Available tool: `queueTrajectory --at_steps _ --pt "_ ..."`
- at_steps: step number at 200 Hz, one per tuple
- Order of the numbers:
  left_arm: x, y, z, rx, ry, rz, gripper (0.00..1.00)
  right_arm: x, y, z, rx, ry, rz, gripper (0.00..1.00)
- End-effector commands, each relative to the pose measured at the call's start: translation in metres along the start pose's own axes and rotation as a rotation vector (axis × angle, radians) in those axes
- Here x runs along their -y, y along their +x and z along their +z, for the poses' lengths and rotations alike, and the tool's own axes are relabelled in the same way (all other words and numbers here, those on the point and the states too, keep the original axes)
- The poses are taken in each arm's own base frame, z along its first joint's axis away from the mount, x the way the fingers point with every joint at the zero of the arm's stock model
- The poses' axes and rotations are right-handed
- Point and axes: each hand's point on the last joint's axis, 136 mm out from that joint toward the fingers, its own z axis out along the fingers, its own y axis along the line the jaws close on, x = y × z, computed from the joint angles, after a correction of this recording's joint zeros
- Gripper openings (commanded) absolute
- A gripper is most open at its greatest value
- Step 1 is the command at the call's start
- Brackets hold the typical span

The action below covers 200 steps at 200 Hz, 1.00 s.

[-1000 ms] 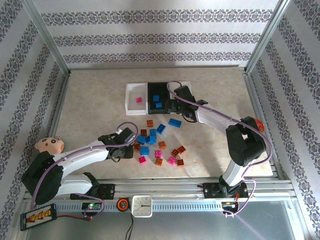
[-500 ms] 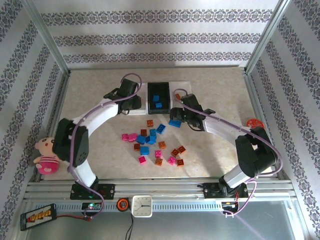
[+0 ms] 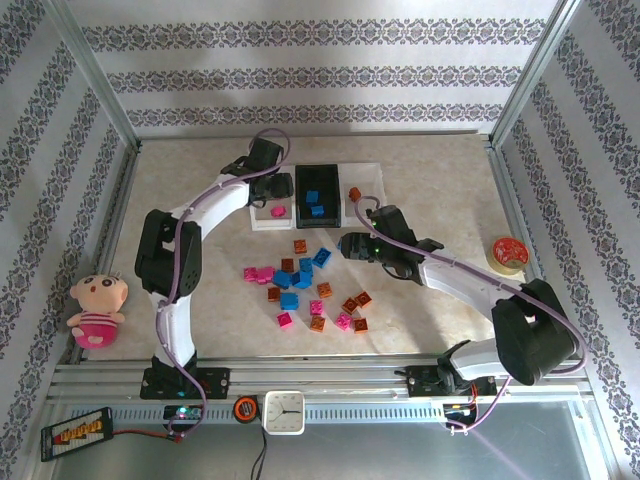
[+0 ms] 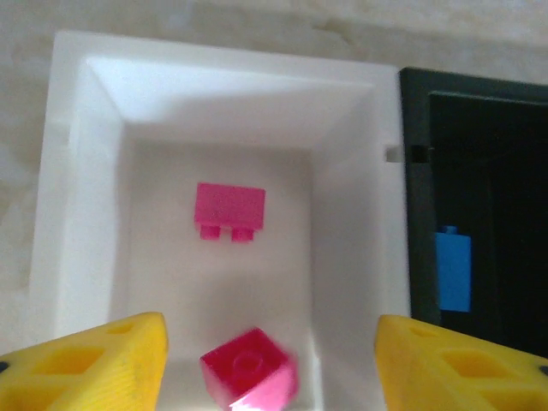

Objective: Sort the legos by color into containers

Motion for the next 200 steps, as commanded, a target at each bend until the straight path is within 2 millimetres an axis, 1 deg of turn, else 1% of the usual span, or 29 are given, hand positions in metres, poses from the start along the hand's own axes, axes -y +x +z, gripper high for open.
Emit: queueTrajectory --at_steps 1,18,28,44,66,67,80,92,111,131,147,178,200 --pt "0.01 -0.019 -0.056 0.081 0.075 -0.008 0.68 -0.01 -0.005 -0.008 0.035 -0.042 -0.039 0.79" --pt "0.013 -0.004 -0.083 0.096 0.116 -0.003 0.7 -0.012 -0.007 -0.009 0.041 -0.047 -0.043 0.79" --pt "0.011 0.013 -0.096 0.089 0.133 -0.001 0.71 -0.012 -0.006 -0.009 0.04 -0.047 -0.043 0.79" --pt "0.005 0.043 -0.114 0.075 0.163 -0.009 0.73 -0.012 -0.005 -0.009 0.038 -0.047 -0.041 0.79" --pt "-0.01 0.096 -0.127 0.009 0.195 -0.034 0.74 -0.011 -0.003 -0.006 0.031 -0.045 -0.038 0.79" --pt "-0.012 0.101 -0.125 -0.002 0.192 -0.036 0.74 -0.011 -0.003 -0.006 0.031 -0.045 -0.038 0.79" --pt "-0.019 0.134 -0.129 -0.055 0.206 -0.045 0.74 -0.011 -0.001 -0.004 0.023 -0.044 -0.038 0.79" --pt "-0.019 0.164 -0.131 -0.103 0.215 -0.025 0.74 -0.01 0.0 -0.002 0.018 -0.041 -0.034 0.79" --pt "-0.011 0.209 -0.135 -0.173 0.203 0.06 0.74 -0.01 0.002 0.0 0.01 -0.036 -0.033 0.79" --pt "0.001 0.245 -0.135 -0.226 0.207 0.133 0.74 -0.01 0.004 0.001 0.008 -0.036 -0.031 0.79" --pt "0.01 0.265 -0.134 -0.247 0.231 0.178 0.73 -0.01 0.004 0.0 0.01 -0.037 -0.03 0.79" --pt "0.028 0.295 -0.133 -0.295 0.289 0.307 0.72 -0.008 0.005 -0.002 0.013 -0.033 -0.035 0.79" --pt "0.03 0.315 -0.127 -0.348 0.261 0.409 0.69 -0.006 0.005 -0.005 0.021 -0.027 -0.035 0.79"
